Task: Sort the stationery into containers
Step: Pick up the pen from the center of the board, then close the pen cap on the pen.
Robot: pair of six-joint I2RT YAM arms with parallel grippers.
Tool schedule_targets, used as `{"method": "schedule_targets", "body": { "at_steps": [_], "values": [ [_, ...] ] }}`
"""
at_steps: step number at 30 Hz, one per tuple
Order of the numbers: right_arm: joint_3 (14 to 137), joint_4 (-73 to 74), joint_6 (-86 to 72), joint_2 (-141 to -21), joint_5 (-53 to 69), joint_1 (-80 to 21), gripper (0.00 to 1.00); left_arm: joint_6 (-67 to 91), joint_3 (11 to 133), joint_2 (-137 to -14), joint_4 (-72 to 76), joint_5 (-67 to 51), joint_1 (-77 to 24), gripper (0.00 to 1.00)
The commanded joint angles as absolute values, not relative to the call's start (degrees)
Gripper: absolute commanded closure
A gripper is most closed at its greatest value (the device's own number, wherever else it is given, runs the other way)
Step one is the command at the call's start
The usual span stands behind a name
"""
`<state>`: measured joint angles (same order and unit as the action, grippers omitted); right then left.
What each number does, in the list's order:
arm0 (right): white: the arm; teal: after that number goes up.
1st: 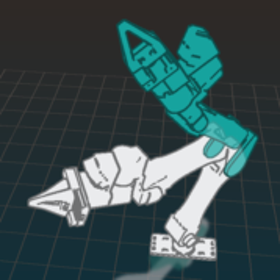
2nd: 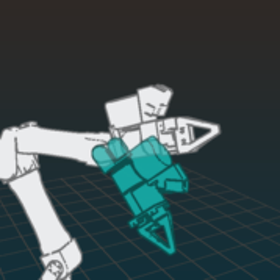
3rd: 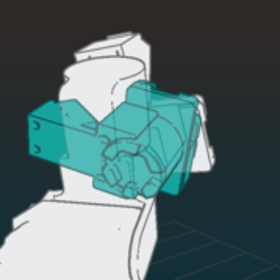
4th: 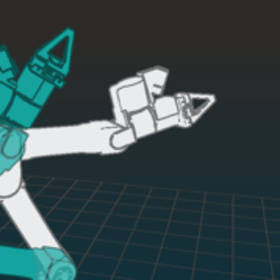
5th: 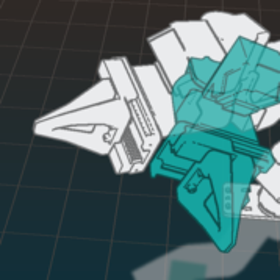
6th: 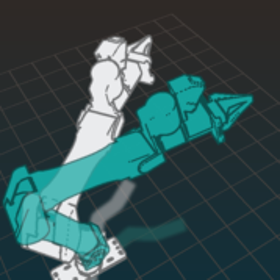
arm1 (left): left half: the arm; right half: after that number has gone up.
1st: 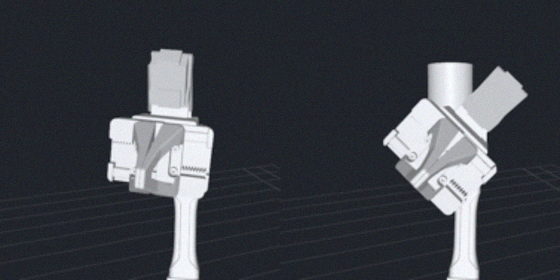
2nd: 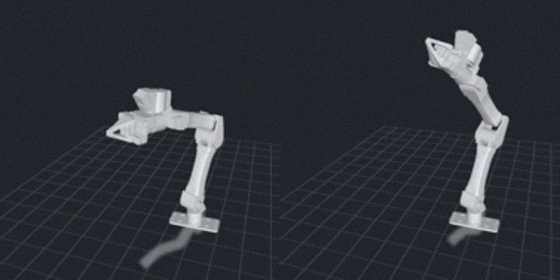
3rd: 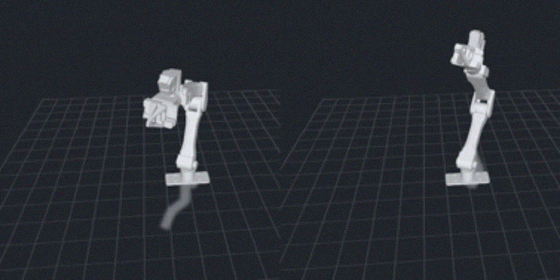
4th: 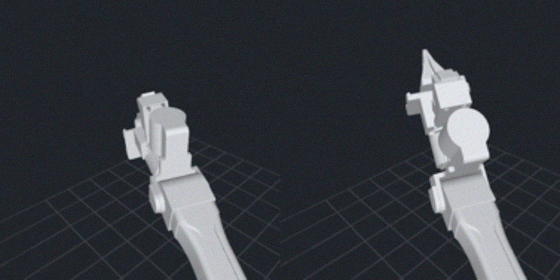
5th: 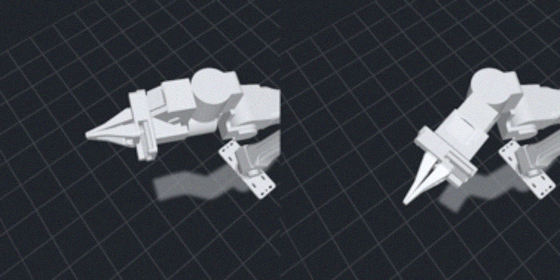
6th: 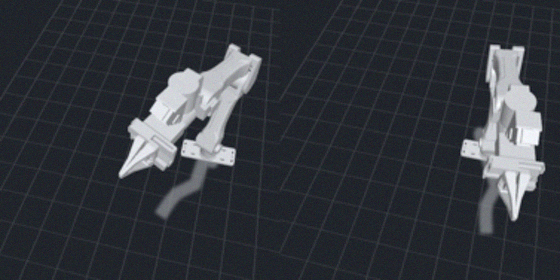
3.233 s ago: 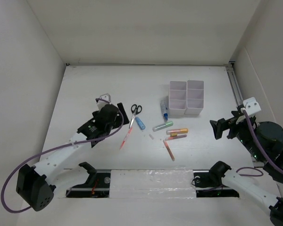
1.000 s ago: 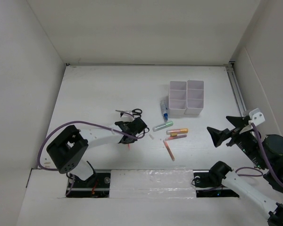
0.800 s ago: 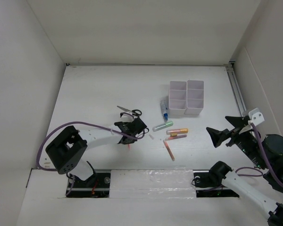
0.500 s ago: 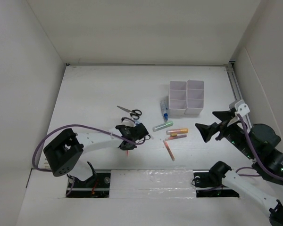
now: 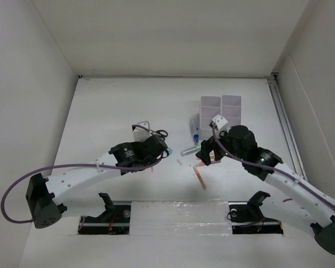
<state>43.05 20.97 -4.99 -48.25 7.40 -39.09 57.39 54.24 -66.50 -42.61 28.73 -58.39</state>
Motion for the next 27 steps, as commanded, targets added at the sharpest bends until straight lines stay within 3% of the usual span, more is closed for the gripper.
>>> {"method": "schedule_targets", "body": {
  "at_steps": [1, 7, 12, 19, 27],
  "values": [
    [43.07, 11.51, -4.31, -53.77, 12.22, -39.81, 0.10, 54.40, 58.53, -62.85, -46.13, 32.43, -58.36, 1.00],
    [42.63, 7.39, -4.31, -64.40, 10.11, -43.32, 0.19, 50.55, 64.15, -58.63, -51.85, 35.16, -58.36, 1.00],
    [42.63, 2.12, -4.31, -73.02, 10.98, -44.38, 0.37, 47.12, 64.78, -51.78, -51.33, 30.95, -58.36, 1.00],
    [44.82, -2.72, -4.31, -82.78, 11.51, -46.66, 0.40, 46.05, 61.97, -41.67, -51.50, 31.38, -58.36, 1.00],
    [46.93, -2.72, -4.31, -87.01, 8.79, -47.90, 0.44, 46.58, 61.96, -41.57, -52.03, 31.99, -58.36, 1.00]
  ]
}}
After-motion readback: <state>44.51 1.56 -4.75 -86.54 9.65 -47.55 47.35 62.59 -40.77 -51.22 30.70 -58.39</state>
